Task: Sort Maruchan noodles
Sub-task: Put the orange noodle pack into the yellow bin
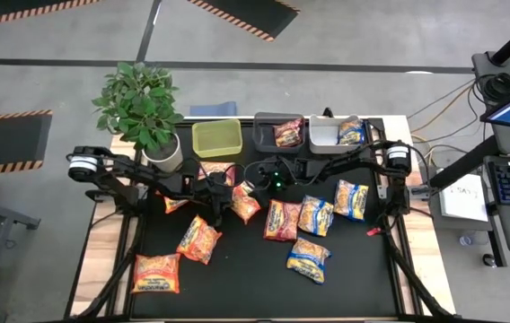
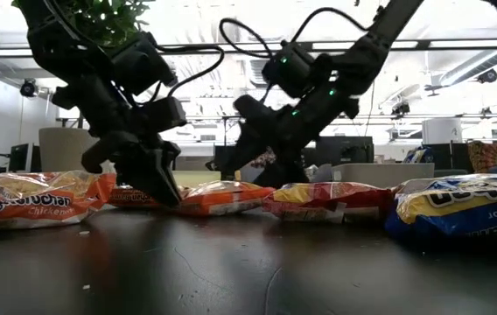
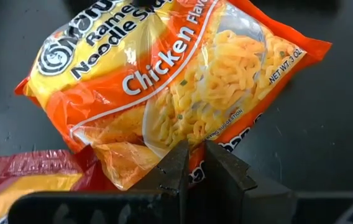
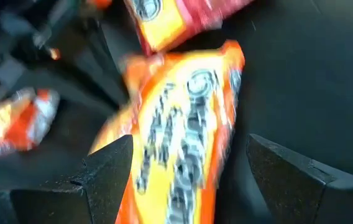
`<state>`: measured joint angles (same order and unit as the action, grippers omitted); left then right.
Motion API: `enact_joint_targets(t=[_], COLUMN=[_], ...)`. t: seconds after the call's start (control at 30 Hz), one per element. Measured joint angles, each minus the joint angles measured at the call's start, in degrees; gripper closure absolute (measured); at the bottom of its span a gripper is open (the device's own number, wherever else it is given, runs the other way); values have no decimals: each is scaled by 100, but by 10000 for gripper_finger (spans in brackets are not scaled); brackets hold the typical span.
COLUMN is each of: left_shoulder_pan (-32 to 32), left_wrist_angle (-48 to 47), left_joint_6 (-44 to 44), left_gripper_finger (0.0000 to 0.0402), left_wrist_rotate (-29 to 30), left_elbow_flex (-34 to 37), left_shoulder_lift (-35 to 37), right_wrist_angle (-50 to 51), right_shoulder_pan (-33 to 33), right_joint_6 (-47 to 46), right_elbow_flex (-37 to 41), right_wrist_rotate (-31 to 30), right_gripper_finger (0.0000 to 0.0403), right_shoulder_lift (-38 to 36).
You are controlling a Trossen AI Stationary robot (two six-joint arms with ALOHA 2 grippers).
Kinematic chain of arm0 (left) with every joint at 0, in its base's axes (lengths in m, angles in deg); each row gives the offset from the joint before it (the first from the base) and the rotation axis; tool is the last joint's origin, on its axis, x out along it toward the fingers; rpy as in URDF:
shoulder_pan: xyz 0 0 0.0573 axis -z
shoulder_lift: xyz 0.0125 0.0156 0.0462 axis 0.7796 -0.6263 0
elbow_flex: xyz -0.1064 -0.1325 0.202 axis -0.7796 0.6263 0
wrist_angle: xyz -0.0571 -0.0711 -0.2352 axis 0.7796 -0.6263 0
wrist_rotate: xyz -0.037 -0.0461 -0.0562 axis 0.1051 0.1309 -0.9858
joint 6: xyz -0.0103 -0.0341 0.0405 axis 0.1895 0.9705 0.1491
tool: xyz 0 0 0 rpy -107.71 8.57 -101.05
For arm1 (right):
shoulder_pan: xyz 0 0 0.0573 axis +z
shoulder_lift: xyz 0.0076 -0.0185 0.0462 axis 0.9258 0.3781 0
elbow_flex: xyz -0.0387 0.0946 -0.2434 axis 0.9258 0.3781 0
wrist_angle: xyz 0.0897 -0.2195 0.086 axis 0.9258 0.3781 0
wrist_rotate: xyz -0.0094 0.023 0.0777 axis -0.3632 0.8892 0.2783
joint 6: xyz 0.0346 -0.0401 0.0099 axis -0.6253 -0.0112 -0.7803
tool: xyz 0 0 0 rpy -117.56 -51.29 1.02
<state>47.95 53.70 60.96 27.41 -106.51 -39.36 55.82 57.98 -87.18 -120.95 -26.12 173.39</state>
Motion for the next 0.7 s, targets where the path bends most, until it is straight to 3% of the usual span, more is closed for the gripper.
enact_joint_targets(t=[0.43,0.7], left_shoulder_pan=[-24,-26], left_wrist_angle=[134,161], left_joint_6=[37,52], left_gripper_finger=[365,365], left_wrist_rotate=[72,94], left_elbow_flex=[26,26], left_shoulder_lift=[-66,-66], right_wrist_angle=[-1470,-1565], right_shoulder_pan=[-9,-15], right_joint_6=[-269,-323], right_elbow_flex=[34,24], right_wrist_rotate=[965,1037], right_gripper_finger=[111,186], right_shoulder_lift=[642,680])
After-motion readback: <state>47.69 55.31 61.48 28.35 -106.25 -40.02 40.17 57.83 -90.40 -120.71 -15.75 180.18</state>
